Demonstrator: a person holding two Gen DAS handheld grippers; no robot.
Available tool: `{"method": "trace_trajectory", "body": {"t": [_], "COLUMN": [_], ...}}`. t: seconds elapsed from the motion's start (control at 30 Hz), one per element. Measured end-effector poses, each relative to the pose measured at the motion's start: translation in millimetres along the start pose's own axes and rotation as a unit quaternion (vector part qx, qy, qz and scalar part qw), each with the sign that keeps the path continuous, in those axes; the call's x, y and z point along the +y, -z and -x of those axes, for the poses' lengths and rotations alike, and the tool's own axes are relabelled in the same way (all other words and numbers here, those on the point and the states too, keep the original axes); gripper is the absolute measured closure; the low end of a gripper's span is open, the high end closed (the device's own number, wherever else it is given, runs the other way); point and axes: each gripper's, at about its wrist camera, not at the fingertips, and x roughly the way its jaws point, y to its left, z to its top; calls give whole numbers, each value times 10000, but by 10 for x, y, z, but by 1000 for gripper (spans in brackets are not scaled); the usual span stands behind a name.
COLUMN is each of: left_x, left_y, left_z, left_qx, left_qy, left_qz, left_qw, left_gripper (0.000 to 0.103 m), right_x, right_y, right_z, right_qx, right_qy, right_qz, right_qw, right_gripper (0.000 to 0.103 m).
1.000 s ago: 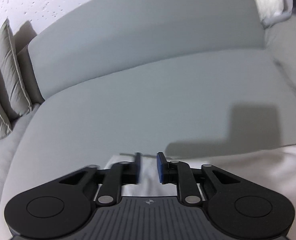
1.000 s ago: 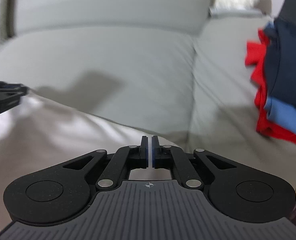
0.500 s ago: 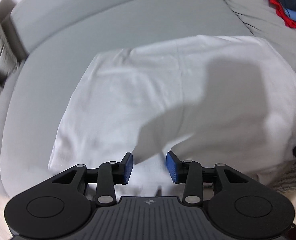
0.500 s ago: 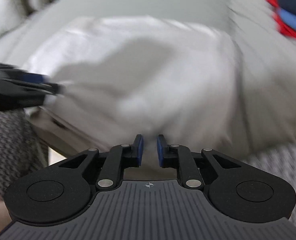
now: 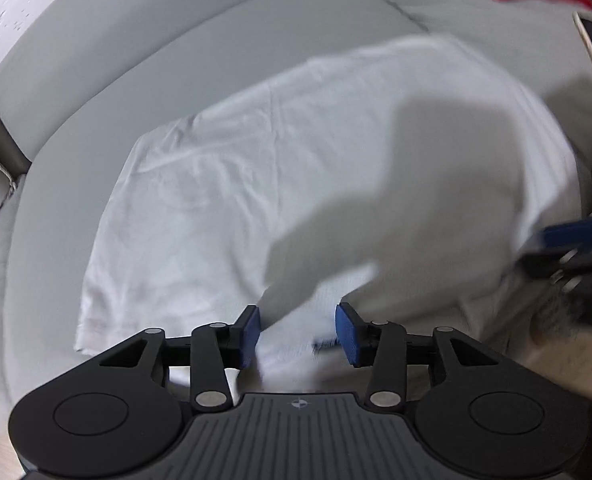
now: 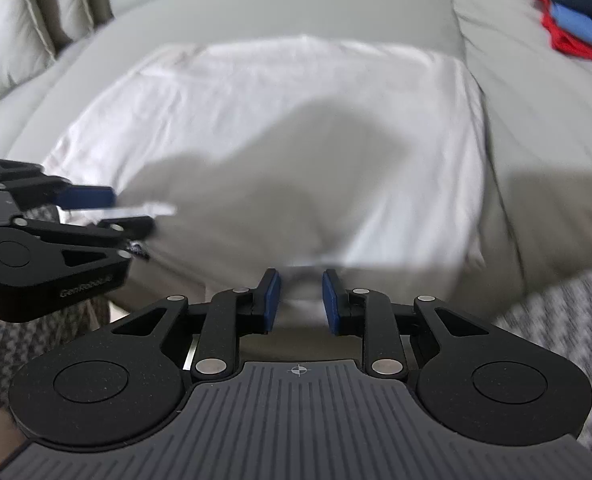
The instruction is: Fold clothes
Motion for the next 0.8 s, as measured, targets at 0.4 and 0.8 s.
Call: {"method": "trace_trajectory", "body": {"t": [0.4,0.8], "left_x": [209,198], "left_y": [319,341], "left_z": [299,297], "left_qx": [-547,-549], "left_qy": [131,158], "left_qz": [670,644], "left_qw": [9962,9963], "left_gripper": [48,47], "right_x": [5,-30], "right_y": [172,177], "right_z": [334,321], "right_qx": [-487,-448], "right_qy": [-198,-220], "right_qz": [-279,-344], "right_qw": [9982,9982], "right_gripper": [62,59]}}
